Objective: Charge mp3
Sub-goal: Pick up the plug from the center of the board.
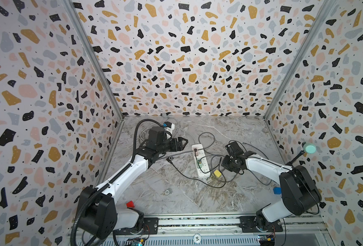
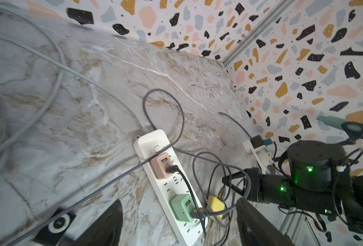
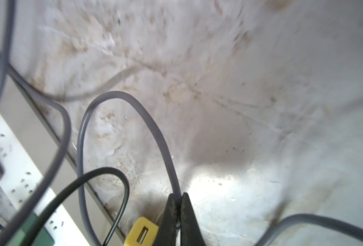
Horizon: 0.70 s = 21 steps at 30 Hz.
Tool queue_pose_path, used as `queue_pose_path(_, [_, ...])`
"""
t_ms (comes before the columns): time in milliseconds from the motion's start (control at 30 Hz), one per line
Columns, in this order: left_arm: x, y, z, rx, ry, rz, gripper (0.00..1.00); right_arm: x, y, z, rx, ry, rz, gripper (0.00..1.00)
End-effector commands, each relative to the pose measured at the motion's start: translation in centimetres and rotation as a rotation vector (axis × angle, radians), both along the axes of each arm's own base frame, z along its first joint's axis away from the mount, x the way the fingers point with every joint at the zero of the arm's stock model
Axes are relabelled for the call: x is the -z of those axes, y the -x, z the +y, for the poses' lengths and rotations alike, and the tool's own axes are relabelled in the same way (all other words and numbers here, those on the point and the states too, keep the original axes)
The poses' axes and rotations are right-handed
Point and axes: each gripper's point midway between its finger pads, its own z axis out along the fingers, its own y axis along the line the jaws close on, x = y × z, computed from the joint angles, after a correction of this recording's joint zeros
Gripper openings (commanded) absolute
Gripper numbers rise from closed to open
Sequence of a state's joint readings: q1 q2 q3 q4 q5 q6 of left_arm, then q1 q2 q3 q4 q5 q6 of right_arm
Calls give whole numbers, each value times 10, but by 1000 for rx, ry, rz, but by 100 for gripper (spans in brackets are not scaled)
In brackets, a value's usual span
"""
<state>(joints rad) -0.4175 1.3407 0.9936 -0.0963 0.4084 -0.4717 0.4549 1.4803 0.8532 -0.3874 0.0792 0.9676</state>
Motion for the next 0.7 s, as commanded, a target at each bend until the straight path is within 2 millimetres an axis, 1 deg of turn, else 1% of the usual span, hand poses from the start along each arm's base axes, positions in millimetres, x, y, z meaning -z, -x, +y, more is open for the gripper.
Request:
queue_pose_path(0, [-35,2,-29,85,90,-80,84,-44,-23,-28,128,102,-219,0])
queue_pose_path(100, [-46,3,-44,103,146,-90,84,-69,-33,-37,174,152,-342,0])
queue_pose_path(233, [-59,5,-64,138,187,-102,84,-100,-45,-37,183,248,-485,0])
queue_pose_path(300, [-66,5,-72,151,207,-107,84,-106,-52,-36,170,292,-508,0])
queue_pose_path(400, [-72,6,-81,171,224,-111,84,-108,-60,-35,140,369,-500,0])
queue_pose_path(467, [-73,6,-84,173,226,-112,84,-111,-63,-39,144,408,-509,0])
queue_pose_path(533, [-74,5,-86,174,233,-111,84,-122,-64,-44,159,440,-544,0])
queue_pose_path(600, [-76,6,-89,184,239,-112,84,-143,-68,-49,182,440,-619,0])
queue_pose_path(667, [-79,7,-94,199,246,-117,83,-166,-76,-48,175,370,-692,0])
